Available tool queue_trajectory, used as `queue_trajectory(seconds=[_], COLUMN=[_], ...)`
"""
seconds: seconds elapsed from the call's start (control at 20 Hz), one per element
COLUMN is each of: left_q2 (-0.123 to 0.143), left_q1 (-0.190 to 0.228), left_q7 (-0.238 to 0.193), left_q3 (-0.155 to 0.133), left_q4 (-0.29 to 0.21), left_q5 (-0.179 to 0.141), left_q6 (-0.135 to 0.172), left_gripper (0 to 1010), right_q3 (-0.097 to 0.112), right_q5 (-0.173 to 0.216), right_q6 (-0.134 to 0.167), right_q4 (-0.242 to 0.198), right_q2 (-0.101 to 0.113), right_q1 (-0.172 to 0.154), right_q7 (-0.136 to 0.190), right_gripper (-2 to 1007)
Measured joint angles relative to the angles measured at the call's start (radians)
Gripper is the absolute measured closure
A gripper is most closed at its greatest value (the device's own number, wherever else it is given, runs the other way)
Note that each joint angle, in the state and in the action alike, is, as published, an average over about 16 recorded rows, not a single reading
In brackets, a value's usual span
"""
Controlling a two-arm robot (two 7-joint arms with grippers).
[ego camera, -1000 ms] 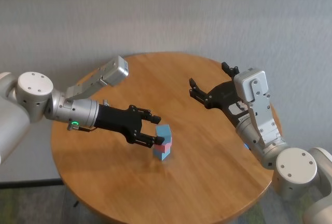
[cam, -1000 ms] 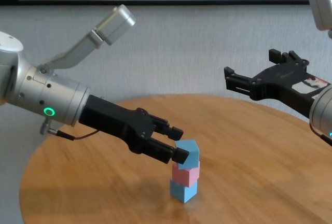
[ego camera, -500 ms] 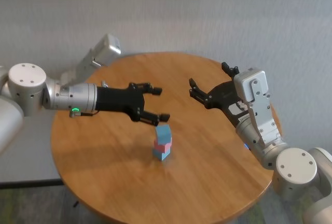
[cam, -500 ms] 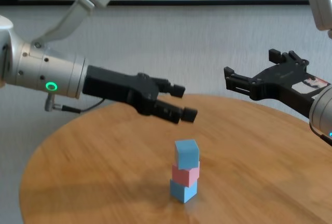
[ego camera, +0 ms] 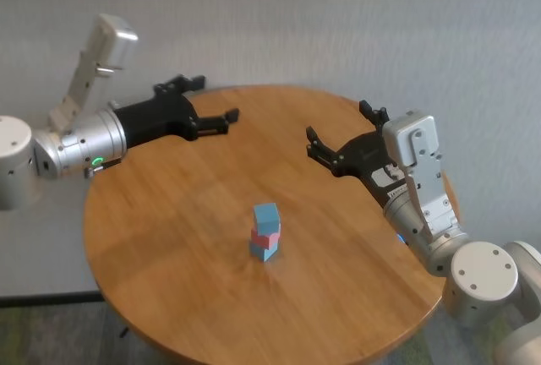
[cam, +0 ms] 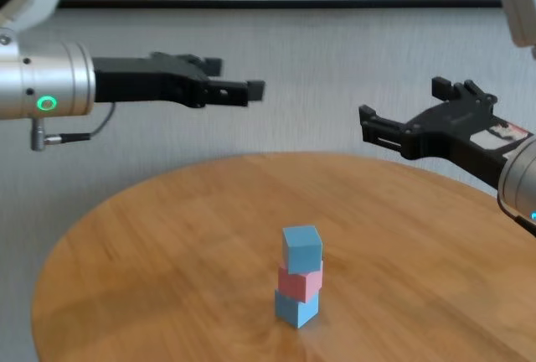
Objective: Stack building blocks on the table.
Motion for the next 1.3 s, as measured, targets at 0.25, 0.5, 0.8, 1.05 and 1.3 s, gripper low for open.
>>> queue_trajectory(seconds=[0.25, 0.5, 0.8, 1.05, 1.3], left_q2=[0.005, -0.012, -0.031, -0.035, -0.035], left_q1=[0.094, 0.164, 0.192, 0.201, 0.199], left_q7=[0.185, 0.305, 0.355, 0.365, 0.362], left_q3=[-0.065, -0.108, -0.122, -0.125, -0.124], left_q4=[-0.143, -0.243, -0.283, -0.294, -0.291], left_q5=[-0.016, -0.01, 0.009, 0.019, 0.02], left_q6=[0.049, 0.069, 0.059, 0.044, 0.043], left_gripper=[10, 10, 10, 10, 10], right_q3=[0.018, 0.038, 0.049, 0.052, 0.051], right_q5=[0.026, 0.052, 0.066, 0.068, 0.067], right_q6=[0.006, 0.022, 0.042, 0.048, 0.047], right_q4=[-0.03, -0.066, -0.089, -0.094, -0.093], right_q2=[-0.004, -0.004, 0.002, 0.005, 0.005], right_q1=[-0.021, -0.044, -0.059, -0.062, -0.061], right_q7=[0.028, 0.059, 0.084, 0.089, 0.088], right_gripper=[0, 0, 0, 0, 0])
